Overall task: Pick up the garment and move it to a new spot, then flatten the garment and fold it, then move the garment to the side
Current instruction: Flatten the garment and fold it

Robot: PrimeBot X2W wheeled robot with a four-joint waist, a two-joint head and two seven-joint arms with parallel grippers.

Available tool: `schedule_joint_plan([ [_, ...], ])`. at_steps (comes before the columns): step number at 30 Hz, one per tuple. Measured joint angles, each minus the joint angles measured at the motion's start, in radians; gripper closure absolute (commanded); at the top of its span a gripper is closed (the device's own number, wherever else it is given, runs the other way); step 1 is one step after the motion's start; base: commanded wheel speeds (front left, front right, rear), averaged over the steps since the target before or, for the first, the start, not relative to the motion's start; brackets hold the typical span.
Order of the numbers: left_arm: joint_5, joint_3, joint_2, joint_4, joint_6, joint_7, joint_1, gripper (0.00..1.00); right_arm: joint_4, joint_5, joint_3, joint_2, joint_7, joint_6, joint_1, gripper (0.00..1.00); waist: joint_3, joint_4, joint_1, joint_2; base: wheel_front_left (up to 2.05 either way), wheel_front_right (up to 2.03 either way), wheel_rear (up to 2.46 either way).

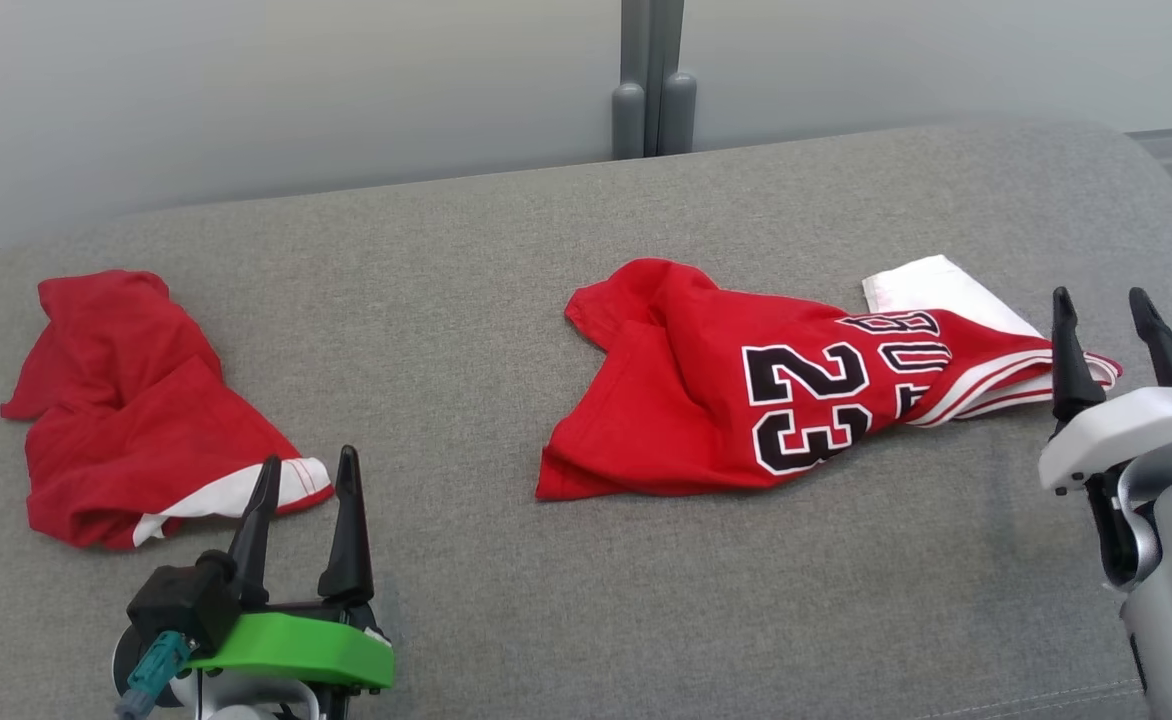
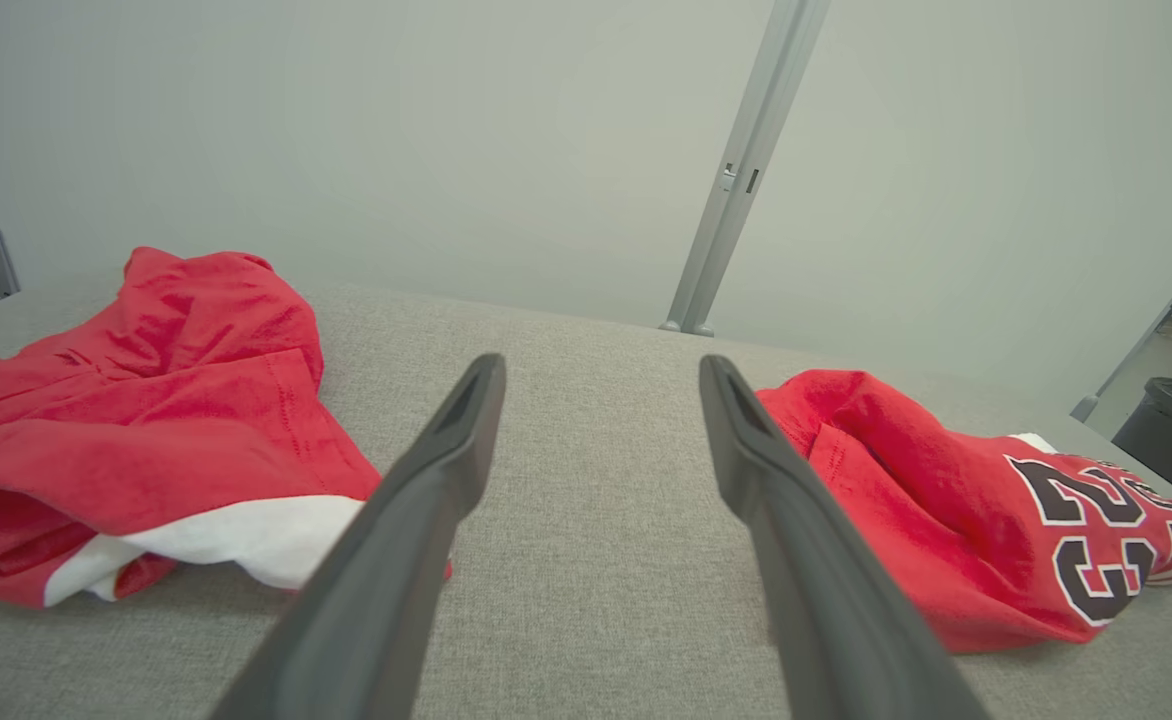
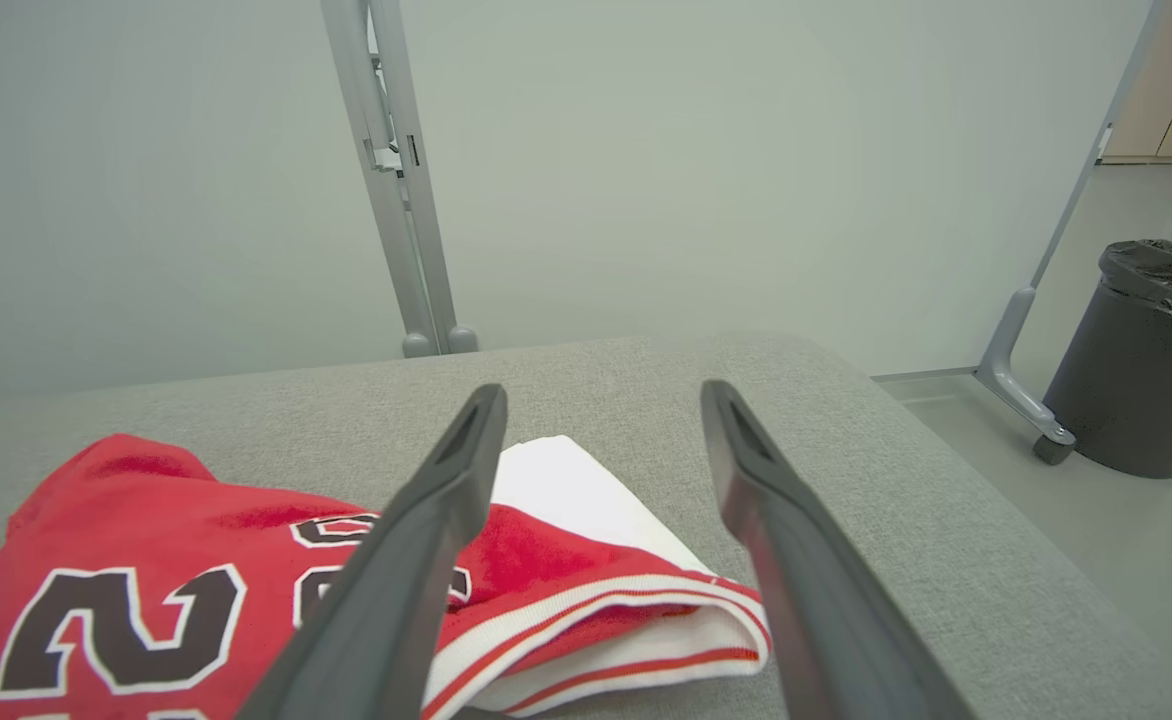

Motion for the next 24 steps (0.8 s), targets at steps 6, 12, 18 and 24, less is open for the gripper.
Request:
schedule_joint_plan([
  [6, 0.000, -0.001, 0.000, -0.013, 0.004, 0.000, 0.006, 0.00, -0.274, -0.029, -0.022, 0.084, 0.000, 0.000, 0.166, 0.00, -0.012, 0.002, 0.0000, 0.0000, 0.00, 0.00, 0.00],
  [12, 0.000, -0.001, 0.000, -0.020, 0.006, 0.000, 0.017, 0.00, -0.511, -0.025, 0.011, 0.131, 0.007, 0.000, 0.322, 0.00, -0.026, 0.011, 0.0000, 0.0000, 0.00, 0.00, 0.00],
  [18, -0.003, -0.002, 0.000, -0.023, 0.009, 0.000, 0.018, 0.00, -0.642, -0.011, 0.020, 0.150, 0.006, 0.000, 0.434, 0.00, -0.031, 0.023, 0.0000, 0.0000, 0.00, 0.00, 0.00],
  [24, -0.006, -0.002, 0.000, -0.024, 0.009, 0.000, 0.020, 0.00, -0.675, -0.004, -0.005, 0.179, 0.001, 0.000, 0.503, 0.00, -0.031, 0.027, 0.0000, 0.0000, 0.00, 0.00, 0.00],
])
